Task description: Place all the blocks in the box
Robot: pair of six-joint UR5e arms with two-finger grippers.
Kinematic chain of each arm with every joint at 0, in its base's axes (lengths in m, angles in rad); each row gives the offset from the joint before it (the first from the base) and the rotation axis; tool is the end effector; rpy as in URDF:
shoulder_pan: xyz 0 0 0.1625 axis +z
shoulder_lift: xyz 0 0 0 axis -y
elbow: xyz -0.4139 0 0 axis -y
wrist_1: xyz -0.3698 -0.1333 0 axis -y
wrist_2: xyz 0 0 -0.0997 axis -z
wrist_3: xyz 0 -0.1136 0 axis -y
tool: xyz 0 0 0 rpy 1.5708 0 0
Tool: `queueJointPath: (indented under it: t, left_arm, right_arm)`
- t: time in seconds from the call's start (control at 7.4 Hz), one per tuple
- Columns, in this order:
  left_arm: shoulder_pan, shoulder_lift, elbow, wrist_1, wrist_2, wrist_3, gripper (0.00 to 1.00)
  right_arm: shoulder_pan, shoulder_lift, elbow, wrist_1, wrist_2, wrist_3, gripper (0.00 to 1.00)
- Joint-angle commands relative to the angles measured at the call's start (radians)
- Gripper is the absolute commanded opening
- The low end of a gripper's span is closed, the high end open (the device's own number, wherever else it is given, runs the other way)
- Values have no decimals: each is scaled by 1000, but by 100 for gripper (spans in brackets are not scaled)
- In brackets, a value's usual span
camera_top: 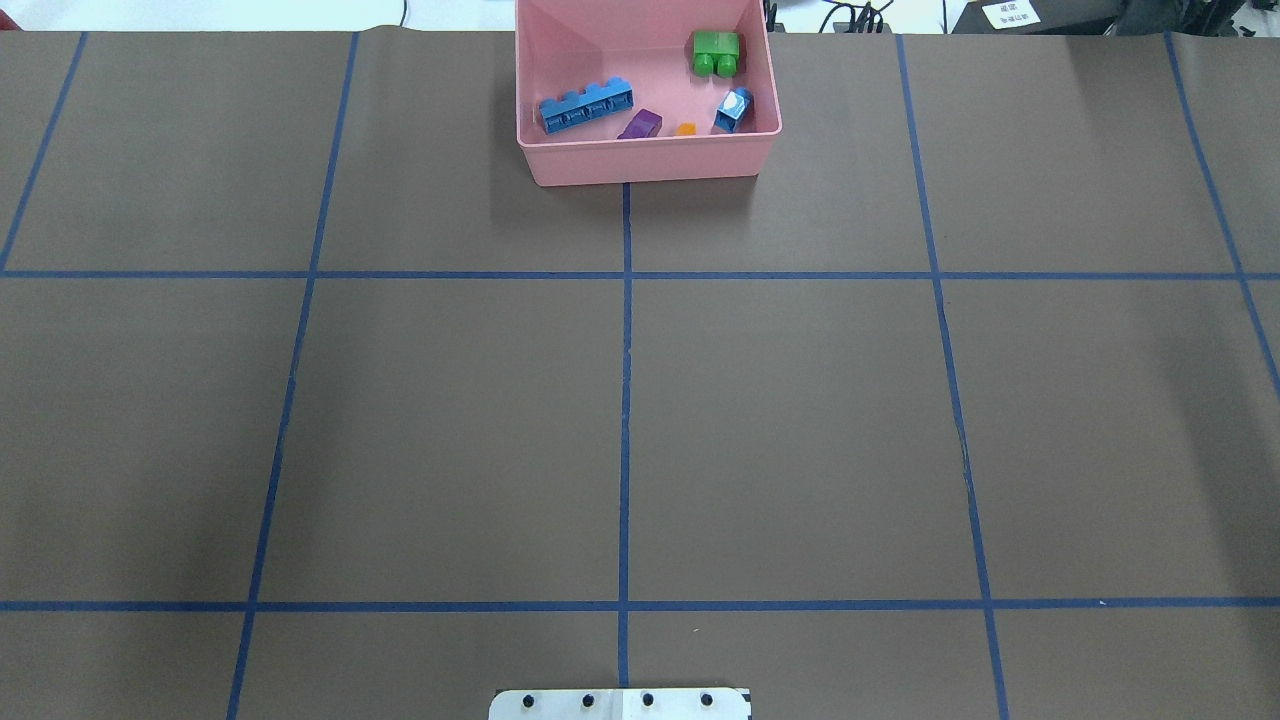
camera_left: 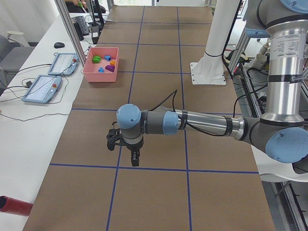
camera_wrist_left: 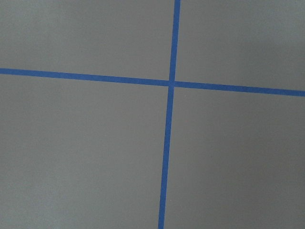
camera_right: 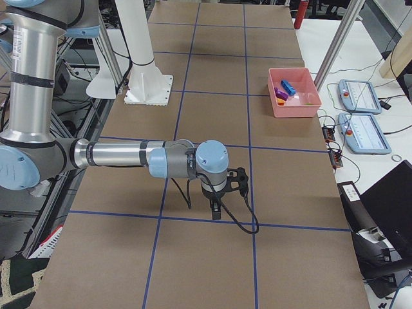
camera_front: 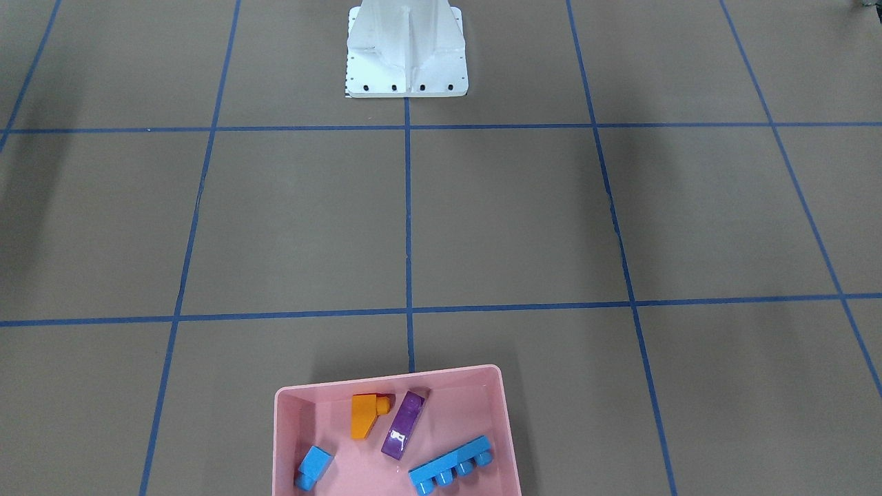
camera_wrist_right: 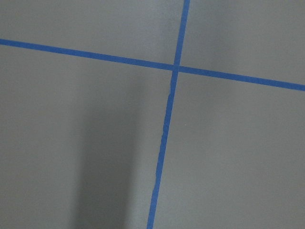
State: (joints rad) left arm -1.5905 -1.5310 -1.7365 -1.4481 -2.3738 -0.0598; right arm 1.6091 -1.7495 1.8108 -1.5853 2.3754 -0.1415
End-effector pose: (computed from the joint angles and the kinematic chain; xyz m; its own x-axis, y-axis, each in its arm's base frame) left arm -0.0604 -0.4493 0.6082 0.6920 -0.0711 -0.7183 0.0612 0.9973 -0.0398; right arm 0.0667 -0.3965 0.6212 0.6926 -0.1478 0.7060 0.0600 0.9872 0.1478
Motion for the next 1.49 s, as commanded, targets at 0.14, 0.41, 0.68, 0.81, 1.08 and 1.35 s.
queueJointPath:
  t: [0.14,0.41,0.68,0.81,1.08,1.35]
  left_arm:
    - [0,3,0,2,-1,0,100]
    - [0,5,2,2,2,-2,100]
    - [0,0,0,0,2,-41,100]
    - [0,2,-2,0,2,-43,100]
    - [0,5,0,0,2,-43,100]
    - [0,5,0,0,2,-44,100]
  right_arm:
    - [0,-1,-2,-1,11,-15,100]
    - [0,-1,-1,-1,11,-15,100]
    - [0,-1,-2,-1,7,23,100]
    - [0,1,-4,2,-1,116,100]
    - [0,1,-2,7,7,223,100]
    - [0,1,-2,7,7,224,100]
